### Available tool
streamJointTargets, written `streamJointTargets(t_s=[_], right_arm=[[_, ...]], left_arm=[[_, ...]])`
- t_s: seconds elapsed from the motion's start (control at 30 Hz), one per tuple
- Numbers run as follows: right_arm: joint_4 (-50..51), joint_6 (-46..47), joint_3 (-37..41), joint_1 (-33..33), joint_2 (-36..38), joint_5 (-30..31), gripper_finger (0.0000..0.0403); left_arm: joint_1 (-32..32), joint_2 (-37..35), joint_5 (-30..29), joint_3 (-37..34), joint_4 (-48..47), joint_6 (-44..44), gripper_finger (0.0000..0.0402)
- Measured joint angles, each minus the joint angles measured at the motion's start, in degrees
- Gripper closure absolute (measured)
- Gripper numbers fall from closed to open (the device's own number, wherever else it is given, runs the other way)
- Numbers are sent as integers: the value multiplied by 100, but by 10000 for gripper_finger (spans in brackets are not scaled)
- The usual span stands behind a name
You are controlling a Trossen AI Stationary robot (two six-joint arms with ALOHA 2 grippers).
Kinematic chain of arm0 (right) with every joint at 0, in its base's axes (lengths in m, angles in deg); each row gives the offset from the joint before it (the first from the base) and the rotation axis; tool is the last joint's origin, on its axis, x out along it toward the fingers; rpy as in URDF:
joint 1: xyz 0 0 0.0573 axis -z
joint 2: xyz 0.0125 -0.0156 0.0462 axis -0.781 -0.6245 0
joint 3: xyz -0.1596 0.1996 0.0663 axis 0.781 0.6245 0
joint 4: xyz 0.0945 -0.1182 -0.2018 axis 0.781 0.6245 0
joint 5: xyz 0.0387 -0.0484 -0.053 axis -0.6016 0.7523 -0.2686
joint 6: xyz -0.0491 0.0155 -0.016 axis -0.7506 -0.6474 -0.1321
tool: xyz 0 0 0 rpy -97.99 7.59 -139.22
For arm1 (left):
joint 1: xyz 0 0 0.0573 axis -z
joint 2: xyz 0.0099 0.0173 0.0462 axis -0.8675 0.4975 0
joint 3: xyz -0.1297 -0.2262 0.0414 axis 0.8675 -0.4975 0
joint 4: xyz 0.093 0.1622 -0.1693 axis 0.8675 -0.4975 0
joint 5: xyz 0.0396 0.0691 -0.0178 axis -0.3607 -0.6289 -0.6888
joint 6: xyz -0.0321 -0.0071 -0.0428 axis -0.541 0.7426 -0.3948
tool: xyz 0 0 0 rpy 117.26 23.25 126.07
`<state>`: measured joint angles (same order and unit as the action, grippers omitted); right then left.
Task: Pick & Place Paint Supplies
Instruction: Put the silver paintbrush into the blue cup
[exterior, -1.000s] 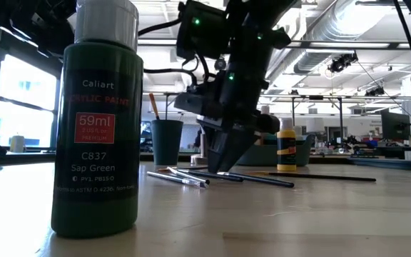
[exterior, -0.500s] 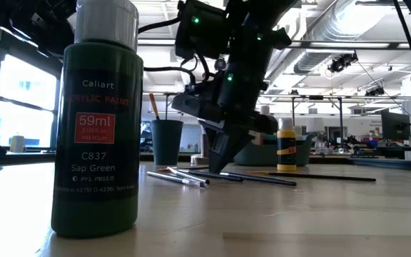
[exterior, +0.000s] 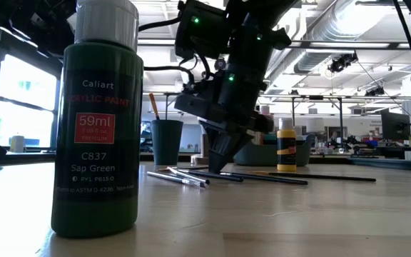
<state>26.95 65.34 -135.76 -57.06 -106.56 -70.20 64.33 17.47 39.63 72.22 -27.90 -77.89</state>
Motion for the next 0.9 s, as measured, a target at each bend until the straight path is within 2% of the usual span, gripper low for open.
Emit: streamJointTargets(t_s=[0.5, 0.9], right_arm=[[29, -581, 7, 102, 201, 116, 400], [-361, -1509, -2, 201, 1367, 779, 401]], left_arm=[[0, 2, -1, 0, -232, -144, 396], [-2, 1, -19, 0, 87, -148, 396]])
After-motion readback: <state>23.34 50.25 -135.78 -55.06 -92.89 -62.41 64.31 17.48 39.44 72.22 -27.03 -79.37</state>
